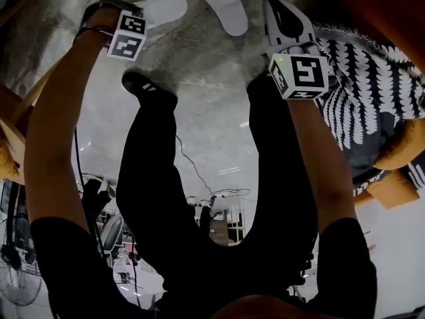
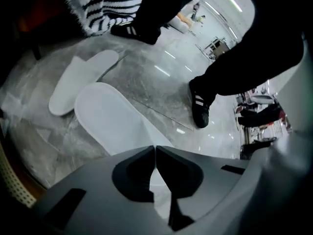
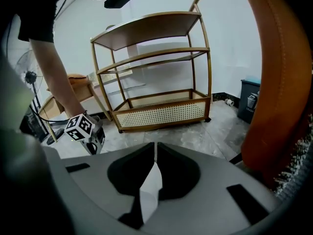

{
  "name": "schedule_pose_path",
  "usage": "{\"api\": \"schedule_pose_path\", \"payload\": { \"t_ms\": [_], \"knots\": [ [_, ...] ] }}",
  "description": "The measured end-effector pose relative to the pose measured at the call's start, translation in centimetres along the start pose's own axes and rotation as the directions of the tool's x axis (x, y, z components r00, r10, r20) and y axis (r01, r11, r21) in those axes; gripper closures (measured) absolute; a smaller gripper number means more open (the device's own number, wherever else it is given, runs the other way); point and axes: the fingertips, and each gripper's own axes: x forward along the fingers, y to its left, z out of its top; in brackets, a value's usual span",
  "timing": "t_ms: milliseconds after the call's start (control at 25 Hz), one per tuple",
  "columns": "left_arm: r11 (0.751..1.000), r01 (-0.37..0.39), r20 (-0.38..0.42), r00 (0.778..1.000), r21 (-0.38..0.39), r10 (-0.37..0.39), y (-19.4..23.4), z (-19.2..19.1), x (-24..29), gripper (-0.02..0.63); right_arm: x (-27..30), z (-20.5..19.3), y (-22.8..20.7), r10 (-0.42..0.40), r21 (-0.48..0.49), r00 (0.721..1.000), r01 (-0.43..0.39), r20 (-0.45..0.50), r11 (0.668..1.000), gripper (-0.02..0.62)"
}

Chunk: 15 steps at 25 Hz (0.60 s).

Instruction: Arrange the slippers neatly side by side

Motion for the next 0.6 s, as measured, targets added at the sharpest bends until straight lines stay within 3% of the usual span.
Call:
{"api": "schedule_pose_path", "payload": {
  "t_ms": [120,320,600],
  "knots": [
    [0.991,-0.027,-0.029,0.999,0.131,0.031,-0.4,2.1,-1.1,0.584,-0.5,1.0,0.3,0.005,0.004,1.0,-0.005,0.014,1.0,0.552],
    [0.956,-0.081,-0.138,0.983,0.282,0.124,1.0,5.3,-1.8,0.586,-1.4,2.2,-0.1,-0.005,0.014,0.999,0.005,0.038,1.0,0.552],
    [0.889,-0.148,-0.284,0.914,0.433,0.29,4.9,8.6,-0.4,0.588,-3.2,1.4,-2.2,-0.036,0.021,0.998,0.035,0.048,0.999,0.552]
  ]
}}
